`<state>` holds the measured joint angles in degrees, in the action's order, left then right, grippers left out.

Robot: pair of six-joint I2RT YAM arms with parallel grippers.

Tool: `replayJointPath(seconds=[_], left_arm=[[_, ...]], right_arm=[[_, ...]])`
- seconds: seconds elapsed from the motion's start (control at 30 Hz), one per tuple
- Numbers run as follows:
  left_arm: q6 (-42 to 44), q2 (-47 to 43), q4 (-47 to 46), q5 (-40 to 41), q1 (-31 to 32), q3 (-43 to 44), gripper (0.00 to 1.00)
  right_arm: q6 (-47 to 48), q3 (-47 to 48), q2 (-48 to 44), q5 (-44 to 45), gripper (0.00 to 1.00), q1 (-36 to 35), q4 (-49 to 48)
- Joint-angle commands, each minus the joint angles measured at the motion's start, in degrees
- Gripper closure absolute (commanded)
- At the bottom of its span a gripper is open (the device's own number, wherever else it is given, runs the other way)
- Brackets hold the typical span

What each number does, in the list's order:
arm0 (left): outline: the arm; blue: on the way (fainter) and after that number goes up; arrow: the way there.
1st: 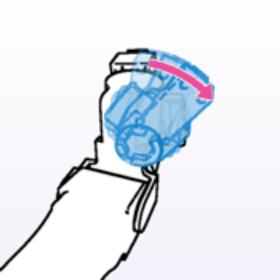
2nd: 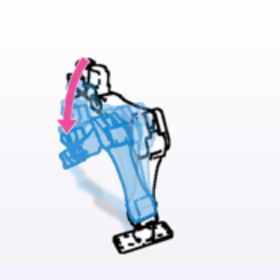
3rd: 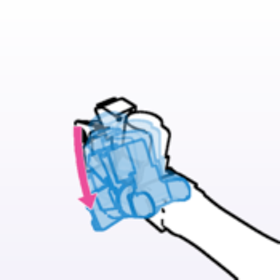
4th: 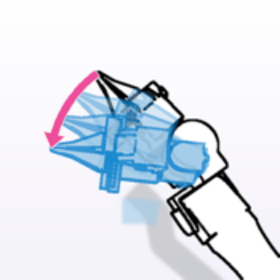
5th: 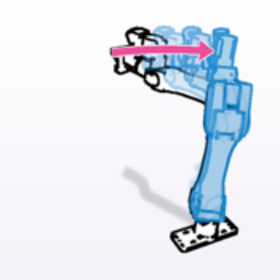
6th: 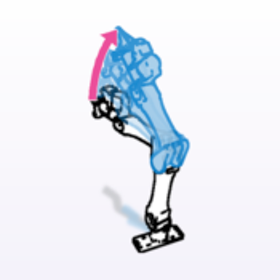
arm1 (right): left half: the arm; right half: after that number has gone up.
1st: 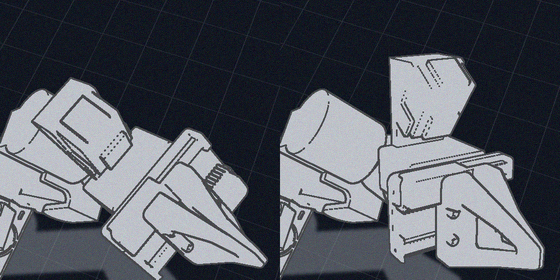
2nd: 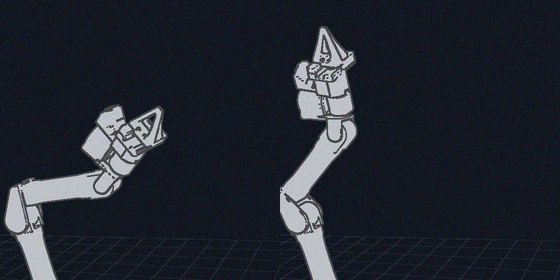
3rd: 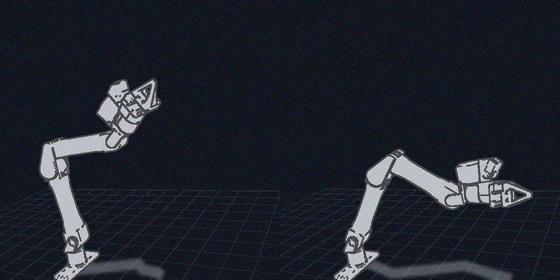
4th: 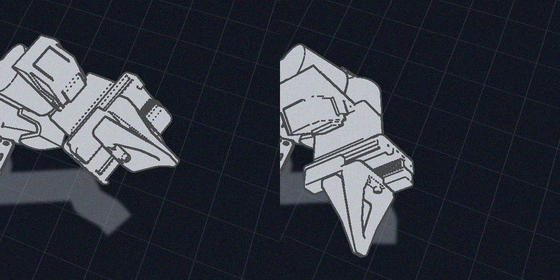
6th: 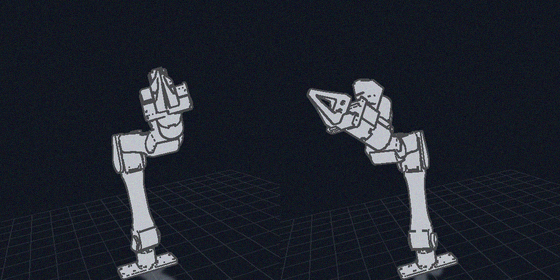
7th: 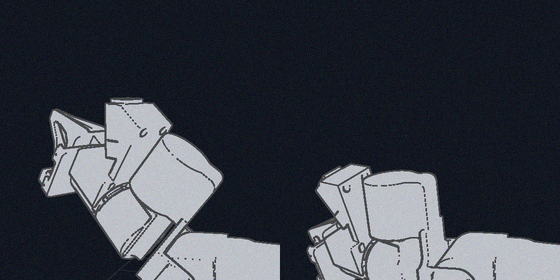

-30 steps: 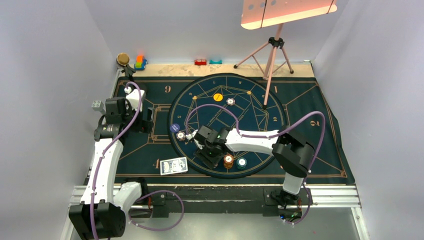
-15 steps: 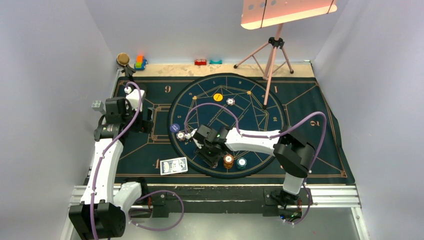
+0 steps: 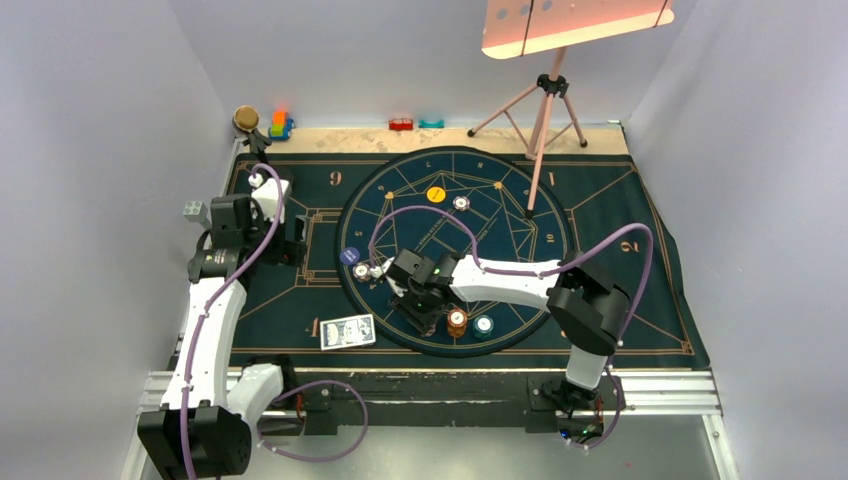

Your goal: Distribute texas hold em gaming equipment

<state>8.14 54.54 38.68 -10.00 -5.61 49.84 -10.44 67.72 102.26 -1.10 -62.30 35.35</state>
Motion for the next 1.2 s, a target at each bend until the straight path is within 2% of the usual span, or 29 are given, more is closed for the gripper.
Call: replayJointPath(seconds=[0.0, 0.07, 0.27, 0.4, 0.6, 0.73, 1.13, 1.17], left_arm=[[0.4, -1.36, -0.91, -0.32, -0.45, -0.19, 0.0], [0.36, -1.51, -0.89, -0.42, -0.38, -0.14, 0.0], [0.32, -1.7, -0.93, -0.63, -0.41, -0.14, 0.0], [0.3, -1.88, -0.92, -0.72, -0.39, -0.14, 0.0], [0.3, -1.9, -0.94, -0.89, -0.4, -0.14, 0.0], [0.31, -1.73, -0.95, -1.14, -0.45, -0.18, 0.0], [0.39, -1.85, -0.8, -1.45, -0.39, -0.18, 0.0], [0.39, -1.8, -0.76, -1.43, -0.45, -0.14, 0.0]], right_arm=[[-1.27, 2.73, -3.36, -0.03, 0.95, 0.48, -0.02], [-1.83, 3.35, -5.11, 0.76, 1.0, 1.41, -0.05], [-3.55, 5.65, -9.08, 3.52, 1.0, 5.95, 1.37], [-6.82, 5.01, -10.93, 9.43, 1.0, 12.73, 3.67], [-16.18, -5.04, -16.53, 15.46, 1.0, 25.52, 3.61], [-22.47, -13.93, -22.04, 14.41, 1.0, 30.72, 0.55], [-33.34, -25.08, -21.45, 14.99, 1.0, 34.0, -3.73], [-33.82, -25.24, -21.4, 15.61, 0.96, 34.0, -3.65]])
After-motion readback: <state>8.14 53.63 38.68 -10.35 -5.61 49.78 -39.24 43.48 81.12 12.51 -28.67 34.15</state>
